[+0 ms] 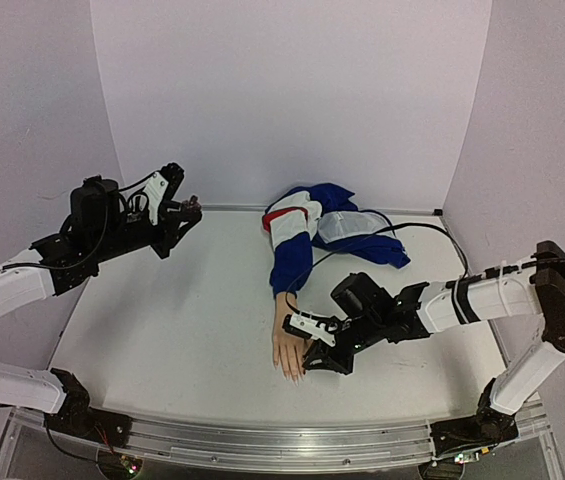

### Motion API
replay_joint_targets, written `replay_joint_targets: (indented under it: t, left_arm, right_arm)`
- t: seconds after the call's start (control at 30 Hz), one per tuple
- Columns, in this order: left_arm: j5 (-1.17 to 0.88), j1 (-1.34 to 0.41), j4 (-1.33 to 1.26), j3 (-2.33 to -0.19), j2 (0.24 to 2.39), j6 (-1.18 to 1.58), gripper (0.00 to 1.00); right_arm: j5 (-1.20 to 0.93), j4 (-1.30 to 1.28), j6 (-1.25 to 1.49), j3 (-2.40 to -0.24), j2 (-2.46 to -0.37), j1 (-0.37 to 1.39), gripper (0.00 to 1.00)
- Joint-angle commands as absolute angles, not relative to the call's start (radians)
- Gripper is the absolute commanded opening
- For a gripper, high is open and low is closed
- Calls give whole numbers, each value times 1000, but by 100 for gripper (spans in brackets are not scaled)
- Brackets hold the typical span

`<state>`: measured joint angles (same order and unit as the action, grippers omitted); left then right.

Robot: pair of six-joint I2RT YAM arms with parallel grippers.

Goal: Paint the nails

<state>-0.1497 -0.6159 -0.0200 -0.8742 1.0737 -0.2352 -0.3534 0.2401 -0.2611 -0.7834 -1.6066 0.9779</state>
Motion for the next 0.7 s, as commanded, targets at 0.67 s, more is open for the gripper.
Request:
replay_joint_targets:
  t: [0.67]
  left_arm:
    - [-170,-611,-87,-899,1074,-225,0]
  right_arm:
    - [-374,215,-262,-828,-1641,998,0]
